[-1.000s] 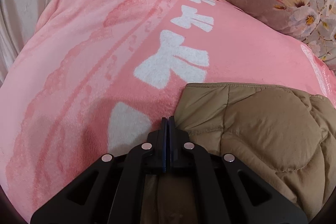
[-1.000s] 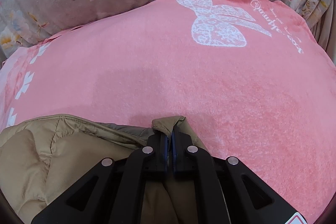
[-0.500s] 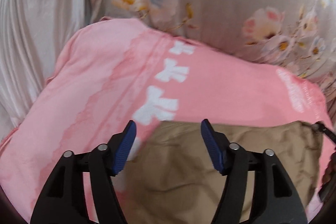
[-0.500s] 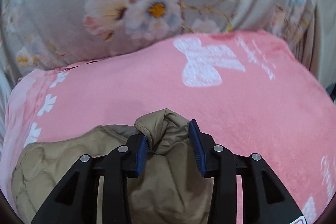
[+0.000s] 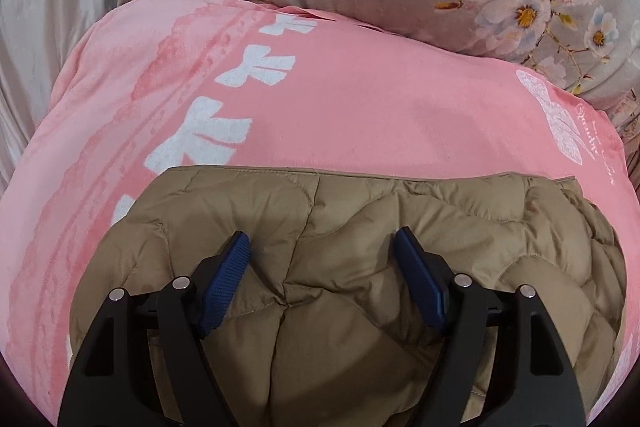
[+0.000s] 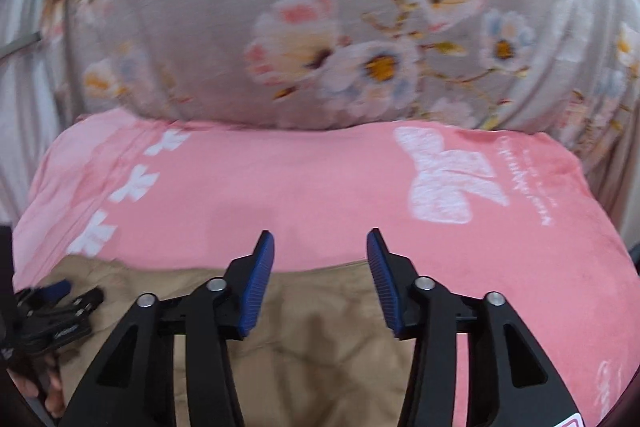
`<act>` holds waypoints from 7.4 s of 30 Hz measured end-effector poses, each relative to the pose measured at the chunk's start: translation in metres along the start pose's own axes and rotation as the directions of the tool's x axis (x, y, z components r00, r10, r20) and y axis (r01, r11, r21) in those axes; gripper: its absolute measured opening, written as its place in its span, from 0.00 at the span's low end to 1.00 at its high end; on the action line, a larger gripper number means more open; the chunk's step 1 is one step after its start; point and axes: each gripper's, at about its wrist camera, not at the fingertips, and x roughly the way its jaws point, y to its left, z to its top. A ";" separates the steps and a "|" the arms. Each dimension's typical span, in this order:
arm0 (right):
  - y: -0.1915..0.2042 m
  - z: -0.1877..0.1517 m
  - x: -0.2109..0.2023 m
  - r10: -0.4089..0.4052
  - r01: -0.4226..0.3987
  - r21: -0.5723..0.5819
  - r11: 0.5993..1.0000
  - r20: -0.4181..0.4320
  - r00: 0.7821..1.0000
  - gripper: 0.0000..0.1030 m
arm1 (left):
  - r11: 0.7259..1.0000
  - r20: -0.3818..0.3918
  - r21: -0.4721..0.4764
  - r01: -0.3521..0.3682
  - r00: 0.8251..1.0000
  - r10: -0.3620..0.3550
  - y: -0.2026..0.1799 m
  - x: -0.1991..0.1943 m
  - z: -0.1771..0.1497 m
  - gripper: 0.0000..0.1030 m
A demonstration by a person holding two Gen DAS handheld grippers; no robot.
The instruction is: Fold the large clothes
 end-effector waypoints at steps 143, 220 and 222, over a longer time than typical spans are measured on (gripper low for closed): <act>0.134 -0.156 -0.058 0.380 -0.364 0.108 0.925 -0.294 0.877 0.03 | 0.920 0.271 0.135 0.368 0.879 -0.391 0.046 -0.262 -0.073 0.13; -0.055 -0.076 -0.049 0.130 -0.032 0.430 0.902 -0.200 0.971 0.11 | 0.998 0.058 0.051 0.039 0.997 -0.042 -0.108 -0.119 0.006 0.79; -0.062 -0.084 -0.046 0.080 0.014 0.412 0.911 -0.210 0.974 0.11 | 0.997 0.043 0.076 0.027 0.999 -0.031 -0.127 -0.106 0.001 0.79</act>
